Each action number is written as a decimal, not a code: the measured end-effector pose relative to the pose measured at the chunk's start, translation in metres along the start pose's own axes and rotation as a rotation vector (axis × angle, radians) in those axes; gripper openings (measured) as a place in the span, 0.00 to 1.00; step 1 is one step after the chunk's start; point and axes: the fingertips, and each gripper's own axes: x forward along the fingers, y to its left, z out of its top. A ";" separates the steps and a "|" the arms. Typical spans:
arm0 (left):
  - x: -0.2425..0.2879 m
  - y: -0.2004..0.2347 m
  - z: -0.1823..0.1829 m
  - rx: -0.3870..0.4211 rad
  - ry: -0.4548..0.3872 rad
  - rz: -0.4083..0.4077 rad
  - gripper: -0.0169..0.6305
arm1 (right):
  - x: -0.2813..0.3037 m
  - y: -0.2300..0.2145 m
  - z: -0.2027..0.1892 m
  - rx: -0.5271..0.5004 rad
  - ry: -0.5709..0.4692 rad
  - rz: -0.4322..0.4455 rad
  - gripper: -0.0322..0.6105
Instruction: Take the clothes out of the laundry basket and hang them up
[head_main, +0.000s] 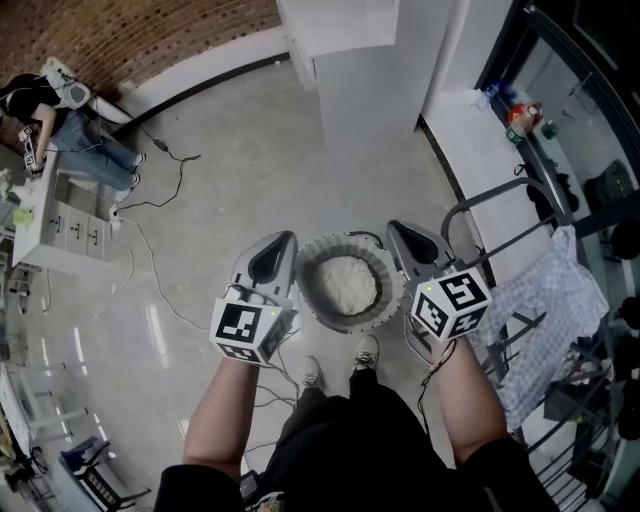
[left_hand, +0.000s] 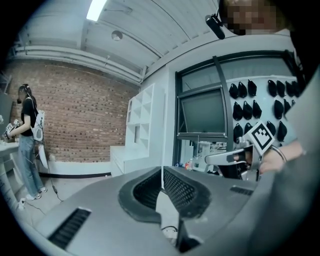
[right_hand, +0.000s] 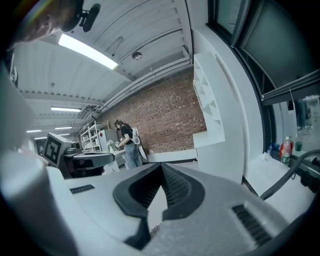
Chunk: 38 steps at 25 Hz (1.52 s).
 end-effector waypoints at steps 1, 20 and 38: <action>0.003 -0.001 -0.003 -0.001 0.003 0.007 0.05 | 0.002 -0.004 -0.003 0.007 0.004 0.008 0.06; 0.010 0.024 -0.054 0.004 0.038 0.048 0.05 | 0.057 0.005 -0.069 0.062 0.086 0.083 0.06; 0.012 0.053 -0.185 -0.074 0.169 -0.061 0.19 | 0.101 0.012 -0.211 0.136 0.180 0.042 0.22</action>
